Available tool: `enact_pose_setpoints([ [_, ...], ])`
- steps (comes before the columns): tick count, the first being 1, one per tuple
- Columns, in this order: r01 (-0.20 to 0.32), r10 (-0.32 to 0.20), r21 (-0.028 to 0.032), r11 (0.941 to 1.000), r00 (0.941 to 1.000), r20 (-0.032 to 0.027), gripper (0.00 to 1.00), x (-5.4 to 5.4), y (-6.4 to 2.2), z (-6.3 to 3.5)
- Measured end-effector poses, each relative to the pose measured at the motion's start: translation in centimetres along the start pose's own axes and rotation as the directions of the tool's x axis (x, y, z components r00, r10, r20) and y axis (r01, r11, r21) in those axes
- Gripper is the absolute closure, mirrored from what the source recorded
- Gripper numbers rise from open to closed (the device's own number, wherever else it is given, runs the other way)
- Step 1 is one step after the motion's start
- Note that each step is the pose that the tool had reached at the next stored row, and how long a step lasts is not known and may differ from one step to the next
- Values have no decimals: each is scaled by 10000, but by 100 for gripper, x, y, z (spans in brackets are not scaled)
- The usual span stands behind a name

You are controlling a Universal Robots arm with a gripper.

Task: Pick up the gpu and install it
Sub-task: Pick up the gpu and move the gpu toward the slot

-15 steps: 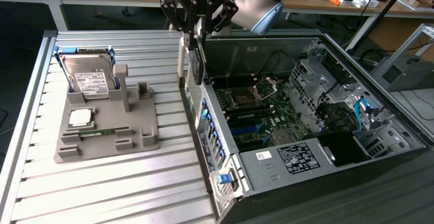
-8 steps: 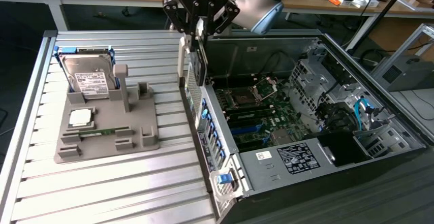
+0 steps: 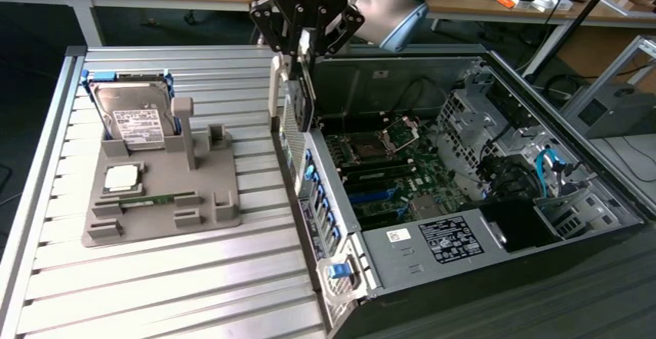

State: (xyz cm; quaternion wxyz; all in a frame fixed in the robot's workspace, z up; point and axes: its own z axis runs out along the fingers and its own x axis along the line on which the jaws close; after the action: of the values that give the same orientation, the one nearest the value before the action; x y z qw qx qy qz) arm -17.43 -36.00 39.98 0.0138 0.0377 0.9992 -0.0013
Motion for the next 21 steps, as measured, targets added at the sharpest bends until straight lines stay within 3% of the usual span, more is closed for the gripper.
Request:
enact_pose_setpoints([
  [11, 0, 0, 0, 10000, 10000, 8, 73, -42, 4, 25],
  [21, 1, -1, 7, 10000, 10000, 3, 73, -46, 3, -107],
])
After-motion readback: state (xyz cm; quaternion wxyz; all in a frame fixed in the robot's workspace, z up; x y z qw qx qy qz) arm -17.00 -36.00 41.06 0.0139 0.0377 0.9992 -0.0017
